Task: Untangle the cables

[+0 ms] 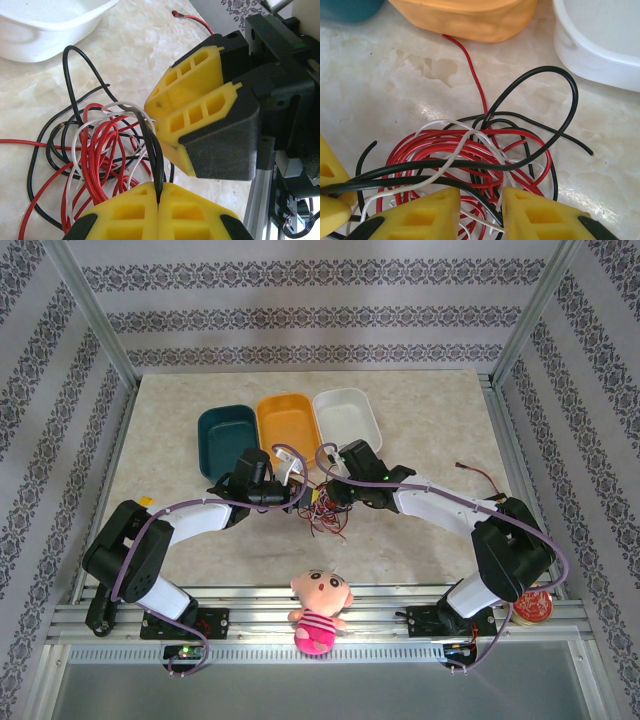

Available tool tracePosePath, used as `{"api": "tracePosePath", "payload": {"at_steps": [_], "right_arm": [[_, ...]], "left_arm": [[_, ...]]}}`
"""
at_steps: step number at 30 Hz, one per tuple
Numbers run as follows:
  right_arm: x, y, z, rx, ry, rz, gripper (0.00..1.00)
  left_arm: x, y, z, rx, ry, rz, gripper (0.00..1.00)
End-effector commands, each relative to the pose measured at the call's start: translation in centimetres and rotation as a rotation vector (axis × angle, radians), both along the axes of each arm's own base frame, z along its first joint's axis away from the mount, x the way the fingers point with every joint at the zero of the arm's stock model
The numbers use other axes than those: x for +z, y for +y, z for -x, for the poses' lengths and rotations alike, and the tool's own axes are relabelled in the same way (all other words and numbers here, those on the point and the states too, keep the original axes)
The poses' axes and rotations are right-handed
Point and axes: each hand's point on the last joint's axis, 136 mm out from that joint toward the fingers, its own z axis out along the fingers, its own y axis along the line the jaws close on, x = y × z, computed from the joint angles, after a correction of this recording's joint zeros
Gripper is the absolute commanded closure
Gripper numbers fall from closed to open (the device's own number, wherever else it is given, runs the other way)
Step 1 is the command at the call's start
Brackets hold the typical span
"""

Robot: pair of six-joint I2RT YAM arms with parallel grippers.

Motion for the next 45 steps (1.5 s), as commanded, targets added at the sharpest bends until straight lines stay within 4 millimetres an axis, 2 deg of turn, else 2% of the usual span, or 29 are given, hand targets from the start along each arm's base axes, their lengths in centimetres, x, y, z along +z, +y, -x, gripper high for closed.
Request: {"api": "tracePosePath", "payload": {"at_steps": [1, 4, 8, 12, 14, 17, 20, 25, 32, 36, 41, 45], "right_arm": [[0.0, 0.3, -0.1, 0.016, -0.020, 0.024, 0.68], [0.0, 0.2, -0.2, 0.008, -0.025, 0.031, 0.71], [0.4, 0.1, -0.4, 0.001, -0.037, 0.029, 0.82], [1.2, -0.5, 0.0, -0.008, -0.052, 0.033, 0.85], [1.6, -0.9, 0.3, -0.017, -0.060, 0.030, 0.91], [2.2, -1.6, 0.4, -0.038, -0.080, 0.034, 1.00], [2.8, -2.1, 0.4, -0.062, -0.098, 0.032, 1.00], [4.2, -2.0, 0.5, -0.069, -0.124, -0.003, 1.00], [7.3, -1.8, 0.8, -0.068, -0.167, -0.075, 1.00], [8.9, -1.5, 1.1, -0.069, -0.167, -0.119, 1.00], [10.0, -1.0, 1.3, -0.079, -0.143, -0.164, 1.00], [10.4, -0.5, 1.4, -0.082, -0.125, -0.193, 1.00]], "left_arm": [[2.0, -0.4, -1.1, 0.003, -0.052, 0.054, 1.00], [2.0, -0.4, -1.1, 0.001, -0.048, 0.056, 1.00], [1.7, -0.4, -1.0, 0.001, -0.038, 0.048, 1.00], [1.2, 0.0, -1.2, 0.023, -0.030, 0.022, 1.00], [1.1, 0.1, -1.4, 0.036, -0.028, 0.014, 1.00], [1.0, 0.1, -1.4, 0.037, -0.025, 0.014, 0.94], [0.9, 0.0, -1.4, 0.034, -0.021, 0.016, 0.92], [0.5, 0.2, -1.5, 0.042, -0.013, 0.000, 0.83], [0.4, 0.6, -1.2, 0.045, -0.033, -0.028, 0.62], [1.4, 0.5, -0.9, 0.030, -0.066, -0.007, 0.45], [3.3, 0.2, -0.8, 0.020, -0.145, 0.033, 0.17], [2.9, -0.2, -1.0, 0.025, -0.156, 0.021, 0.14]]}}
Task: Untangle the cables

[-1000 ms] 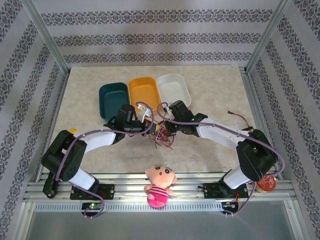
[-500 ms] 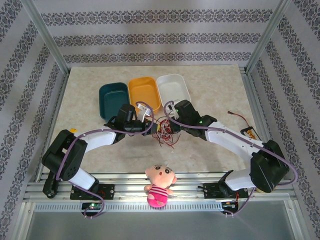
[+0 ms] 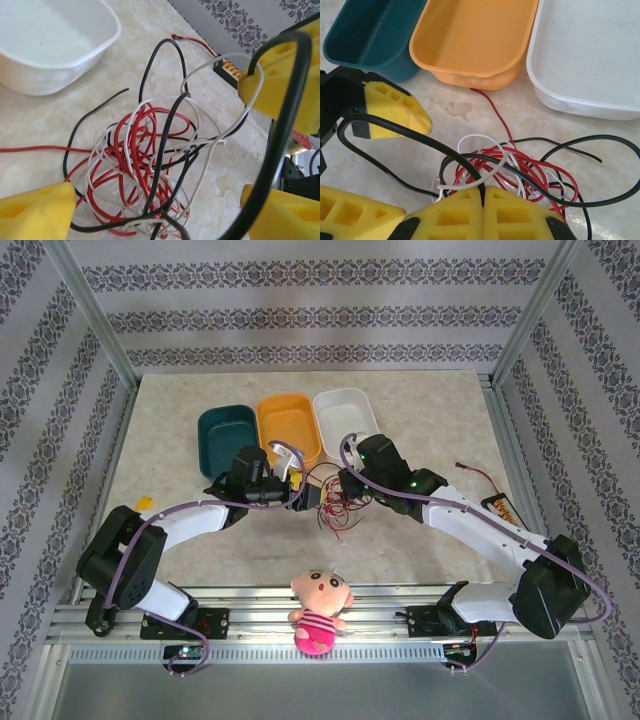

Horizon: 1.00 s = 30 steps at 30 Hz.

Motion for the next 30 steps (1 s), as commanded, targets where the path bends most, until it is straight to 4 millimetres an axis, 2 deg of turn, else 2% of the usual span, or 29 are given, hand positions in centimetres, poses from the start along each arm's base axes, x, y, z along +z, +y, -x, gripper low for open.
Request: {"api": "tracePosePath", "payload": {"at_steps": [1, 4, 7, 12, 18, 23, 30], "right_arm": [[2.4, 1.0, 0.2, 0.002, -0.003, -0.069, 1.00], [2.8, 1.2, 0.4, 0.008, 0.002, -0.075, 1.00], [2.9, 1.2, 0.5, 0.015, 0.011, -0.074, 1.00], [1.5, 1.4, 0.7, 0.020, 0.075, -0.051, 1.00], [-0.1, 1.6, 2.3, 0.046, 0.248, -0.053, 1.00], [-1.2, 0.1, 3.7, 0.020, 0.399, -0.097, 1.00], [-2.9, -1.7, 5.6, 0.014, 0.542, -0.137, 1.00]], "left_arm": [[0.4, -0.6, 0.0, -0.016, -0.054, 0.003, 0.14], [-0.7, -1.3, 0.1, -0.027, -0.045, -0.017, 0.14], [-1.7, -2.4, 0.3, -0.049, -0.030, -0.028, 0.20], [-2.6, -3.0, -0.6, -0.019, -0.021, -0.046, 0.34], [-4.1, -1.6, -1.8, 0.090, 0.003, -0.123, 0.63], [-4.9, 0.1, -2.4, 0.183, 0.011, -0.180, 0.81], [-5.4, 2.2, -2.6, 0.291, 0.042, -0.211, 0.84]]}}
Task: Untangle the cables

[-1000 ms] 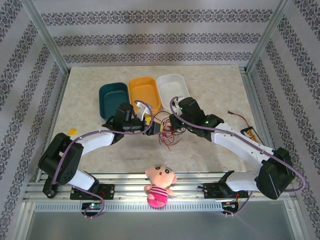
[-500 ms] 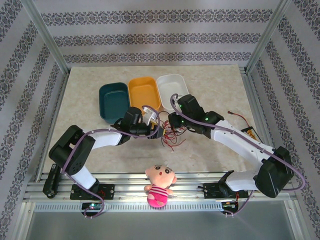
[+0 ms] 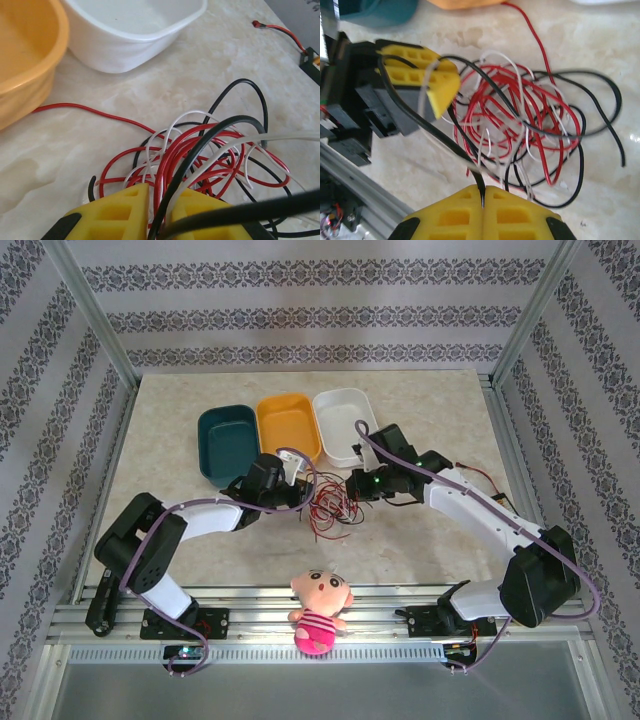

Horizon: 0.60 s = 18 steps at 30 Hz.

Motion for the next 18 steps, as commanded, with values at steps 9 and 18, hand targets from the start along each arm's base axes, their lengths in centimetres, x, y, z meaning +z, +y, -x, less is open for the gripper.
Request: {"api": "tracePosePath", "payload": {"at_steps": [9, 18], "right_arm": [[-0.4, -3.5, 3.1, 0.004, 0.089, 0.119, 1.00], [4.8, -8.0, 1.5, -0.141, -0.099, 0.204, 1.00]], "left_arm": [[-0.3, 2.8, -0.1, 0.135, 0.029, -0.043, 0.85], [-0.9, 3.7, 0.4, 0.147, 0.045, -0.073, 0.84]]}}
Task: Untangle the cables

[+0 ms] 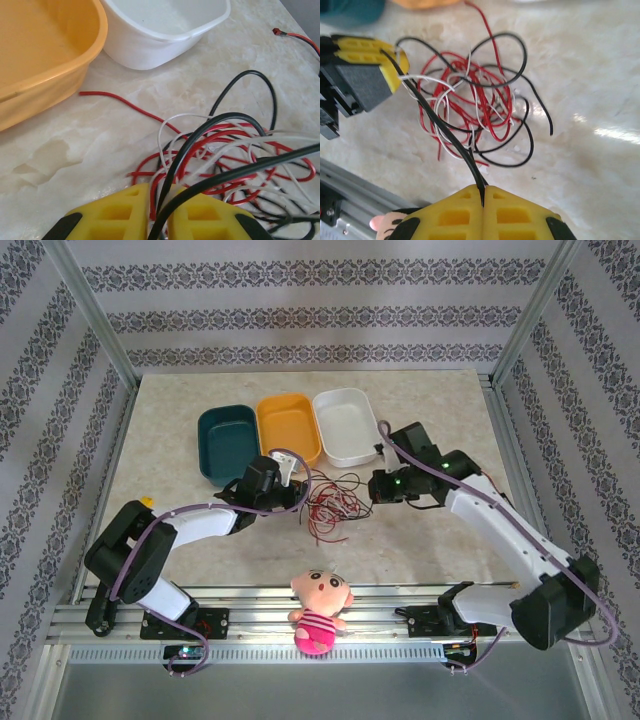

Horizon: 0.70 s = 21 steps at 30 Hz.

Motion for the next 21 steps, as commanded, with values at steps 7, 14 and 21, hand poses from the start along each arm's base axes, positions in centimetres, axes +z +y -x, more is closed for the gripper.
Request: {"api": "tracePosePath", "payload": {"at_steps": [7, 14, 21], "right_arm": [[4.1, -3.5, -0.5, -0.105, -0.143, 0.036, 1.00], [7.1, -0.9, -1.4, -0.055, -0.244, -0.132, 1.00], [11.3, -0.3, -2.6, -0.031, -0.389, -0.189, 1.00]], "left_arm": [[-1.3, 2.3, 0.2, 0.072, 0.037, -0.057, 0.89], [-1.4, 1.9, 0.3, 0.040, 0.037, -0.052, 0.93], [-1.5, 1.9, 0.4, 0.026, 0.033, -0.070, 0.95]]}}
